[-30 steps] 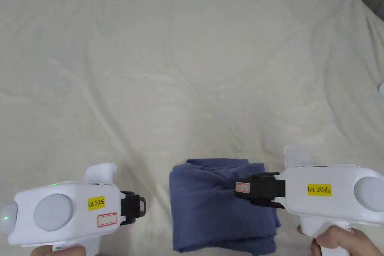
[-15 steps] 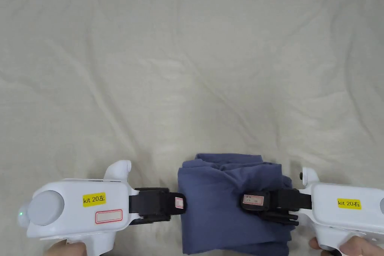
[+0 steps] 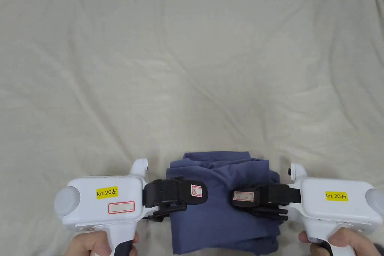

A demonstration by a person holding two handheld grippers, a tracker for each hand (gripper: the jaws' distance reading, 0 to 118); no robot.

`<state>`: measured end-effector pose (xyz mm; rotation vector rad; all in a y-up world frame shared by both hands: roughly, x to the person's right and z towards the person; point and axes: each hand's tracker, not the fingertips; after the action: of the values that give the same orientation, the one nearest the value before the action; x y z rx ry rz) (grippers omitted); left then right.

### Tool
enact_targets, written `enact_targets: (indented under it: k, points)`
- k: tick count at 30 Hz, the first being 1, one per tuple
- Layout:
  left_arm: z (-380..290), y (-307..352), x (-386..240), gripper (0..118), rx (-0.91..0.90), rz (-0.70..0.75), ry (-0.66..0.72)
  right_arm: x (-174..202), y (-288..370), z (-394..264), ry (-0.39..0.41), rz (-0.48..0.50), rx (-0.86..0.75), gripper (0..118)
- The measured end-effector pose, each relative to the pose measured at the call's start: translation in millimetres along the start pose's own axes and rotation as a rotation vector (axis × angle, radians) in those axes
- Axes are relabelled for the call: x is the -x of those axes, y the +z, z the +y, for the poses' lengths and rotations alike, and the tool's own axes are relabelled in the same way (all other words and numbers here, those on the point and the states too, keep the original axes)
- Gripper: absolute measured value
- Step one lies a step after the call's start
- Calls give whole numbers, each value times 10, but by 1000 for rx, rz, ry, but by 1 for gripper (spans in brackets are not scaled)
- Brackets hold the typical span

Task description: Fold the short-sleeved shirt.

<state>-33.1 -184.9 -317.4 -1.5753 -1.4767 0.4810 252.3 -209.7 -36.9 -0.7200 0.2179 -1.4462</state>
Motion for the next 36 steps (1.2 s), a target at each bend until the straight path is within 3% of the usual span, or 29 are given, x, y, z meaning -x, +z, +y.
enact_targets:
  k: [2,3,5,6,7,12,17,22,27,30,36]
  points:
    - [21,-5,27,114,2,-42,-8,-29,18,-1,-18,13,-3,0]
    - [32,16,69,93,-2,-24,-12,-41,29,-2,-22,18,-5,0]
    - [68,-38,169,24,-5,129,-12,-54,43,-6,-25,22,-10,0]
    - [53,-61,240,24,-4,116,0,-53,48,-10,-30,17,-15,0]
    - [29,-63,231,24,-1,0,45,-56,54,-17,-33,12,-16,0]
    - [39,52,180,24,-12,34,30,64,92,-54,-36,-33,-31,0]
    - [136,547,167,24,-34,68,24,491,130,-127,59,-94,-52,0]
    - [286,1831,270,24,-152,160,59,883,106,-186,116,-79,-104,0]
    - [396,3548,499,24,-313,388,97,1132,-68,-104,107,-76,-153,0]
    - [523,4417,680,24,-339,527,136,1242,-179,-41,107,-126,-179,0]
    - [858,5367,838,24,-363,777,258,1331,-218,-5,77,-162,-229,0]
